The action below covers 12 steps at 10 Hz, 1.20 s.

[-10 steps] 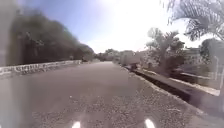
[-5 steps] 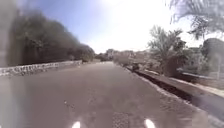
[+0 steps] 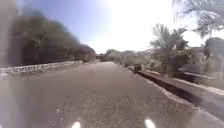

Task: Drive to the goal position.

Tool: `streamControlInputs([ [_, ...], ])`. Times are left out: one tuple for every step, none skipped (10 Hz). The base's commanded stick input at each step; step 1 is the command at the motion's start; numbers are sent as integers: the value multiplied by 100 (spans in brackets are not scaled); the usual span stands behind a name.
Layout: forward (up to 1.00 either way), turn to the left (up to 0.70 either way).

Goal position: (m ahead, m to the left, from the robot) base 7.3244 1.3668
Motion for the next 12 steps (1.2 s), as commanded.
streamControlInputs([
  [50,0],
  [50,0],
  [50,0],
  [50,0],
  [50,0],
  [50,0],
  [50,0],
  [50,0],
  [50,0],
  [50,0],
  [50,0],
  [50,0],
])
